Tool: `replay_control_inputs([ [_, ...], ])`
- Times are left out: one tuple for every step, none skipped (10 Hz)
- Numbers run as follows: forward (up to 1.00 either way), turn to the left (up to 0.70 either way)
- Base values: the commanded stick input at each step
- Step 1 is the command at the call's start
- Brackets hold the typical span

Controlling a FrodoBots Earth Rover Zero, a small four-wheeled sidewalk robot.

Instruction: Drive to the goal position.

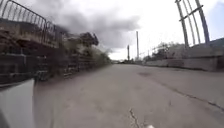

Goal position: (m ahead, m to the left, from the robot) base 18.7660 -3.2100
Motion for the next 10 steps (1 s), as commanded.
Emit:
replay_control_inputs([
  [0.70, 0.00],
  [0.70, 0.00],
  [0.70, 0.00],
  [0.70, 0.00],
  [0.70, 0.00],
  [0.70, 0.00],
  [0.70, 0.00],
  [0.70, 0.00],
  [0.70, 0.00],
  [0.70, 0.00],
])
